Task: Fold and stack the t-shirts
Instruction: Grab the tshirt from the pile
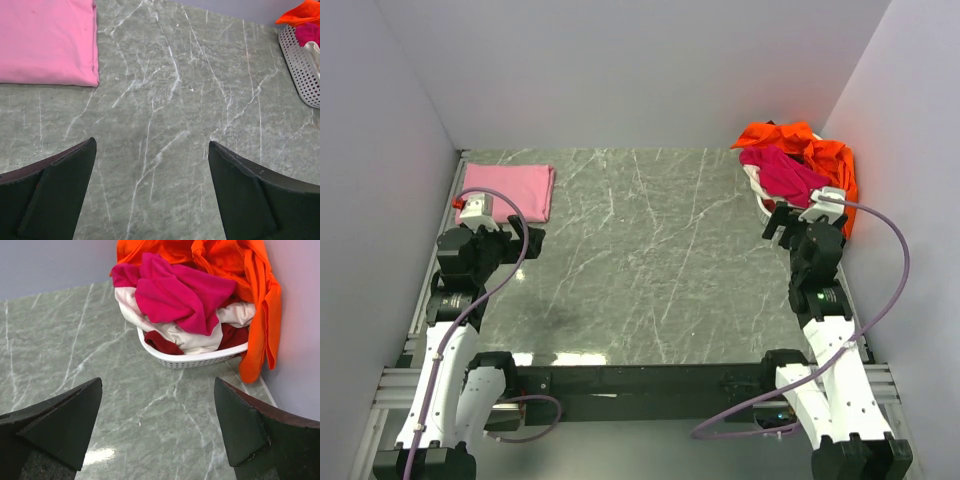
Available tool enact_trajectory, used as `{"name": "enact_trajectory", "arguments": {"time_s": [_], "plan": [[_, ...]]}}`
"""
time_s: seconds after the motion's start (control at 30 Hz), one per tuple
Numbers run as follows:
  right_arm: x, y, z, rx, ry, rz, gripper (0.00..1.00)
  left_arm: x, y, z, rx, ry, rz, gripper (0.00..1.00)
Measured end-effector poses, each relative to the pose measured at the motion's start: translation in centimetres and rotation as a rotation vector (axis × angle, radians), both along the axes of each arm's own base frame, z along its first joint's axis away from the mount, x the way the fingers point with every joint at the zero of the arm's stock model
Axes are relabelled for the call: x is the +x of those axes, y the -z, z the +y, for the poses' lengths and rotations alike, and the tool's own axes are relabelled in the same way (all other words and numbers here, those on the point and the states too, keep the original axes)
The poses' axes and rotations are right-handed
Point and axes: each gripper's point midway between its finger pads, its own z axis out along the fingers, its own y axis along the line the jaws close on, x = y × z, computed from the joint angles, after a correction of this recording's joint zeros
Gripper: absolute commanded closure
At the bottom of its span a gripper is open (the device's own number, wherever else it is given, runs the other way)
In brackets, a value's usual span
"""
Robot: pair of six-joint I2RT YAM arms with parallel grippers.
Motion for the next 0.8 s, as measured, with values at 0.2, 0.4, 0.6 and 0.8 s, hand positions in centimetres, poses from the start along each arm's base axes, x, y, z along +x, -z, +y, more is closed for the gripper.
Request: {"name": "enact_trajectory", "arguments": {"time_s": [0.2,0.4,0.6,0.8], "plan": [[1.0,1.0,2.1,-0.143,-0.196,0.115,0.01,-0.1,-0.2,-0.1,-0.001,0.002,-0.009,0.01],[3.0,0.0,4.1,-0.225,-0.392,0.198,0.01,-0.4,-0.8,-0.1,0.001,0.003,-0.029,0.01],[6.5,-0.3,0.8,-0.114,-0.406,0.281,0.09,-0.4,-0.8,-0.1,0.001,0.003,-0.031,0.01],[12.4,-2.5,-2.8,-0.010,-0.360,0.281,0.16,-0.5,-1.0,-0.1,0.001,0.003,-0.040,0.01]]}}
